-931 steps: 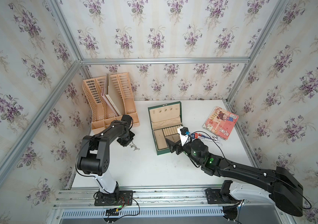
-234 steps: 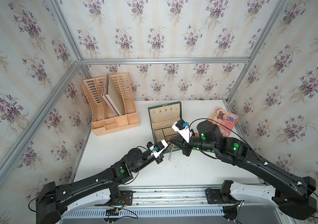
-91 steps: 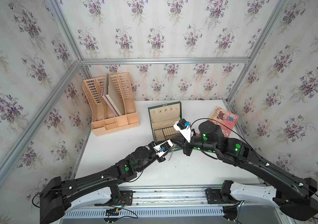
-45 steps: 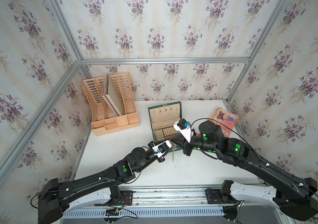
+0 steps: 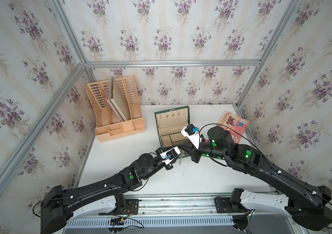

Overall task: Put jewelry chain into jewelry box
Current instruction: Pick up the necklace from the center of the board.

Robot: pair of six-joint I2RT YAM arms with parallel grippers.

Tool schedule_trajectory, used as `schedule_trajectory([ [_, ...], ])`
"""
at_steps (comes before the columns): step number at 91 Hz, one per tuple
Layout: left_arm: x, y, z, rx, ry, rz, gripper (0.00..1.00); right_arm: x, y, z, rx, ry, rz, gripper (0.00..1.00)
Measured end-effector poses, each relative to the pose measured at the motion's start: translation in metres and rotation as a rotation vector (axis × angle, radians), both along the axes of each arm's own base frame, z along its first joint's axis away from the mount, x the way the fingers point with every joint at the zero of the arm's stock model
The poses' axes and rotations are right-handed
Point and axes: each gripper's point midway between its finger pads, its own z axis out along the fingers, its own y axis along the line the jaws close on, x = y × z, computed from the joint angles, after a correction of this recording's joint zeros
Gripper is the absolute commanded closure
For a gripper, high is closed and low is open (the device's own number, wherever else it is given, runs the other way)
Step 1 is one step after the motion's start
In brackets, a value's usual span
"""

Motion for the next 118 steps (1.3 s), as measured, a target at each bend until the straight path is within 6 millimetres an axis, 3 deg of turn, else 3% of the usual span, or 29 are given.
schedule_trajectory([
  [33,0.000,-0.001,-0.004,0.010,0.011,0.000,0.65,0.000,0.000,0.000,0.000,0.000,0.000,1.00],
  [73,-0.002,0.002,0.012,-0.041,-0.014,-0.004,0.70,-0.001,-0.001,0.002,0.006,-0.004,0.000,1.00],
  [109,-0.003,0.001,0.013,-0.050,-0.018,-0.009,1.00,-0.001,-0.001,0.003,0.009,-0.006,0.000,1.00],
  [118,-0.003,0.001,0.012,-0.048,-0.017,-0.012,1.00,-0.001,-0.001,0.003,0.008,-0.006,0.000,1.00],
])
